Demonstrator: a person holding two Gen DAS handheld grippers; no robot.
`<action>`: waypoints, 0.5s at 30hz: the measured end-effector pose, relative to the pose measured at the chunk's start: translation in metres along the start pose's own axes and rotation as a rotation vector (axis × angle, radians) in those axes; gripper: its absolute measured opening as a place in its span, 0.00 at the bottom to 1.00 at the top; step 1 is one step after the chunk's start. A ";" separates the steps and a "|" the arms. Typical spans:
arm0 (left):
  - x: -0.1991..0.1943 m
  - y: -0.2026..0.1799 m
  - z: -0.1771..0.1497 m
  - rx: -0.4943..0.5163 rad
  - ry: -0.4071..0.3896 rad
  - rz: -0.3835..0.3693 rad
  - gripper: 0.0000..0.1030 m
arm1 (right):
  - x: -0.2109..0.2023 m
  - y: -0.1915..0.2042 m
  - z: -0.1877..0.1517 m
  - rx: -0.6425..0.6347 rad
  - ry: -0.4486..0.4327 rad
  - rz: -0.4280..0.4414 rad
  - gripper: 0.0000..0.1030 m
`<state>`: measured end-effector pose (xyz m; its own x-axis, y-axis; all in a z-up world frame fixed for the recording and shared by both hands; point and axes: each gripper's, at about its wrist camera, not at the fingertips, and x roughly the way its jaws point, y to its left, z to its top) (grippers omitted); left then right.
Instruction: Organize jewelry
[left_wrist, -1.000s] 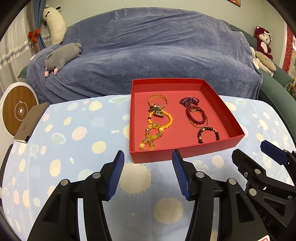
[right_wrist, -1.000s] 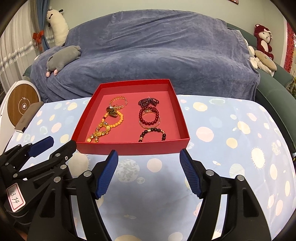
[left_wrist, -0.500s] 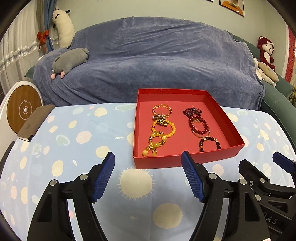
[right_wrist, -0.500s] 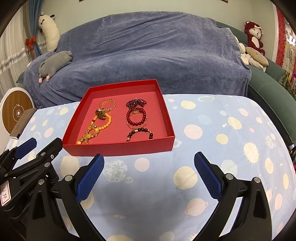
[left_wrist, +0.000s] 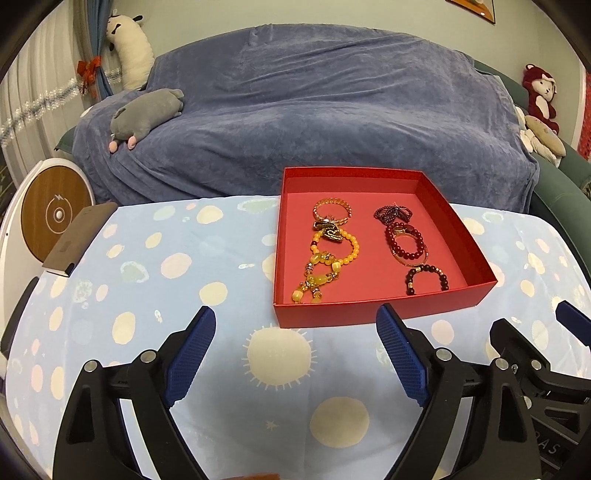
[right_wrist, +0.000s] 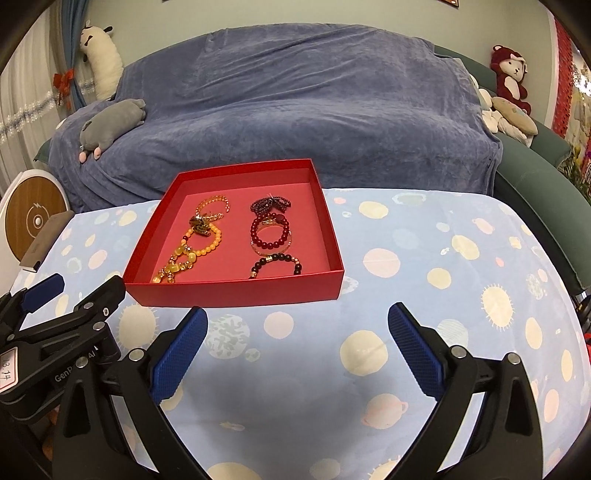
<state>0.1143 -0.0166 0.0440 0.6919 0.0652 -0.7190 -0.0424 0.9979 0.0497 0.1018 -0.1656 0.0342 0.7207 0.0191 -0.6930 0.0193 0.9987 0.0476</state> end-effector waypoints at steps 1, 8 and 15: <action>0.000 0.000 0.000 0.001 0.001 -0.002 0.82 | 0.000 0.000 0.000 -0.001 0.002 -0.001 0.91; 0.005 -0.002 -0.003 0.012 0.033 -0.010 0.86 | 0.000 -0.003 0.000 0.006 0.001 0.001 0.91; 0.002 -0.002 -0.002 0.010 0.025 -0.025 0.86 | 0.000 -0.006 -0.001 0.017 0.005 0.008 0.91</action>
<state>0.1139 -0.0188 0.0408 0.6747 0.0409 -0.7370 -0.0180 0.9991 0.0390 0.1006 -0.1720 0.0332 0.7171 0.0277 -0.6964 0.0248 0.9976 0.0652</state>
